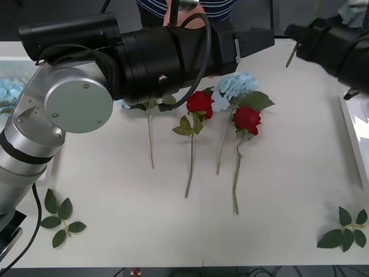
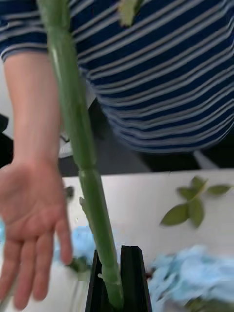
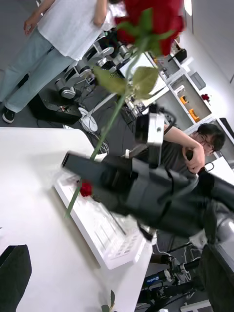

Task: Place the red flowers into the right box and the blue flowers into the left box. If a person shows an open palm, hand one flower to the person first, then continue sorting.

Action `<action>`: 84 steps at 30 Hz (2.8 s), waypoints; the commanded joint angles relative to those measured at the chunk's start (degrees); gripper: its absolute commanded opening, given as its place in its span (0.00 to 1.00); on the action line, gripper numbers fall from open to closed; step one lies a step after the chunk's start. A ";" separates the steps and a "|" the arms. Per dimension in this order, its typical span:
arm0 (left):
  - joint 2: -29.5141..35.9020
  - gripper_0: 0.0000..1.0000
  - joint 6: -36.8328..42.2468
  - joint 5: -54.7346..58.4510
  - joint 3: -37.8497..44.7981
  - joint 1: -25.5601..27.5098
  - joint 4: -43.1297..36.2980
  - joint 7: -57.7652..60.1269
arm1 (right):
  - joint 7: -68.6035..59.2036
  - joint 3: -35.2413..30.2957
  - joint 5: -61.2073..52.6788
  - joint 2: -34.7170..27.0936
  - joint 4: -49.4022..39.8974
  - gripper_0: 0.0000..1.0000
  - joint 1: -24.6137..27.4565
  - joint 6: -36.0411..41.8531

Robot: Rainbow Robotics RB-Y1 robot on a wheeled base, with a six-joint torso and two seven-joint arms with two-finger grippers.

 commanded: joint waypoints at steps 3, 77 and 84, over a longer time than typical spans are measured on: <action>1.77 1.00 -0.07 0.27 -0.17 -1.71 -1.07 1.00 | 10.92 -0.64 0.96 -0.04 6.40 0.00 -5.78 -0.30; 1.77 1.00 -0.07 0.27 -0.17 -1.71 -1.07 1.00 | 22.26 4.63 8.35 25.71 47.71 1.00 -39.71 -0.47; 1.77 1.00 -0.07 0.27 -0.17 -1.71 -1.07 1.00 | 22.26 4.63 8.35 25.71 47.71 1.00 -39.71 -0.47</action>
